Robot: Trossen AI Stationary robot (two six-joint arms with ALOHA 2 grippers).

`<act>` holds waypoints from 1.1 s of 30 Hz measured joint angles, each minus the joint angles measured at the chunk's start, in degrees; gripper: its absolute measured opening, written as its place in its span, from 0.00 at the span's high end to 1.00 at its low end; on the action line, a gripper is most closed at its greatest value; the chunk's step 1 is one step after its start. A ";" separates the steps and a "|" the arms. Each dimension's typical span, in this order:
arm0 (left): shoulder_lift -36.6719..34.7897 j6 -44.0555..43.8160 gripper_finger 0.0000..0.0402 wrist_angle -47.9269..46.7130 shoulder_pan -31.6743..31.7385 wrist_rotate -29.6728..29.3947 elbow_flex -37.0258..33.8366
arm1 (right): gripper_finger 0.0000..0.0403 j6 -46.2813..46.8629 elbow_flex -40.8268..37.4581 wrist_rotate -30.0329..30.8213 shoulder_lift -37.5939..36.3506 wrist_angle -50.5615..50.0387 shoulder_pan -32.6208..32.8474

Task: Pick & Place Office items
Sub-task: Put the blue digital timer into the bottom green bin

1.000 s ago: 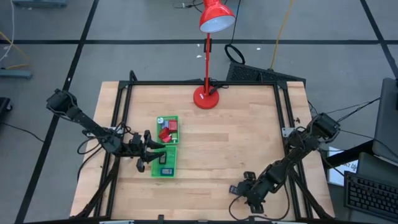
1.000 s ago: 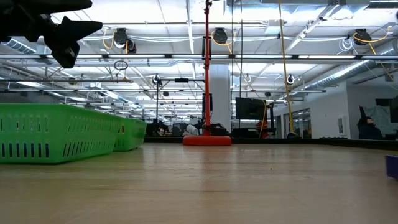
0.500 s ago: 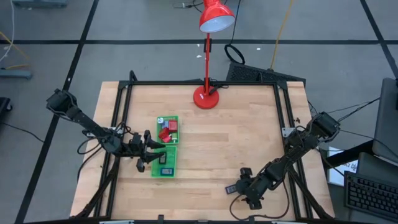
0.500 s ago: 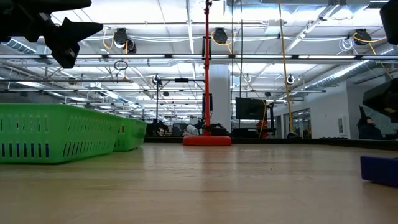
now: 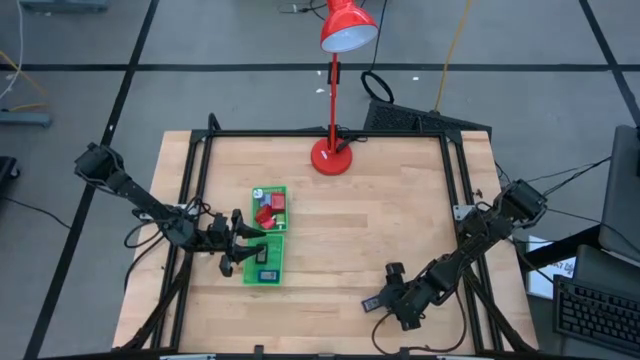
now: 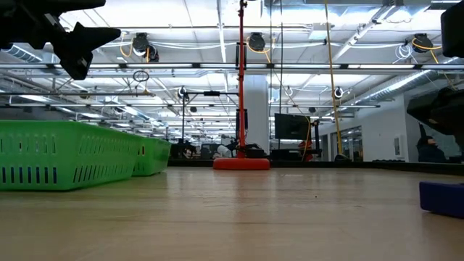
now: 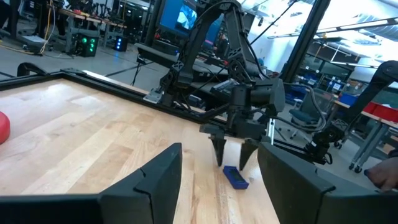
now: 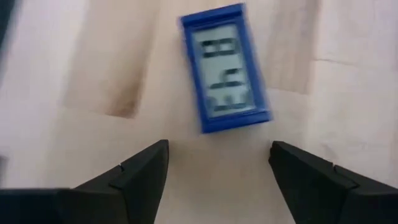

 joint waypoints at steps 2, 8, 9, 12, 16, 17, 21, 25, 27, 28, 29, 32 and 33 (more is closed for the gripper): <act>0.01 0.00 0.47 0.00 0.01 0.01 0.00 | 0.33 -1.37 -0.06 2.46 0.00 0.67 -0.10; 0.00 0.02 0.47 -0.02 0.02 0.01 0.00 | 0.33 -3.95 -0.10 2.98 -0.04 9.29 -1.17; 0.00 0.04 0.47 -0.03 0.00 0.01 0.00 | 0.33 -4.56 -0.10 3.14 -0.05 11.17 -1.19; 0.00 0.04 0.47 -0.11 0.00 0.01 0.00 | 0.33 -7.05 -0.10 3.56 -0.09 15.09 -1.39; 0.00 0.04 0.47 -0.11 0.01 0.01 0.00 | 0.33 -8.23 -0.13 3.05 0.02 16.19 -2.27; 0.00 0.04 0.47 -0.11 0.01 0.01 0.00 | 0.33 -8.46 -0.13 3.03 0.05 16.45 -2.41; 0.00 0.04 0.47 -0.11 0.02 0.01 0.00 | 0.33 -9.55 -0.13 2.85 0.07 17.65 -2.64; 0.00 0.04 0.47 -0.11 0.01 0.01 0.00 | 0.38 -9.77 -0.13 2.72 0.07 17.86 -2.64; 0.00 0.04 0.47 -0.11 0.00 0.01 0.00 | 0.41 -9.78 -0.10 2.75 0.07 17.92 -2.64; 0.00 0.04 0.47 -0.11 0.01 0.01 0.00 | 0.43 -9.79 -0.10 2.75 0.07 17.97 -2.64; 0.00 0.04 0.47 -0.11 0.02 0.01 0.00 | 0.44 -9.79 -0.10 2.75 0.07 17.99 -2.64; 0.02 0.04 0.47 -0.11 0.00 0.01 0.00 | 0.50 -9.79 -0.08 2.73 0.07 18.01 -2.64; 0.00 0.04 0.47 -0.11 0.02 0.01 0.00 | 0.52 -9.79 -0.08 2.71 0.07 18.03 -2.64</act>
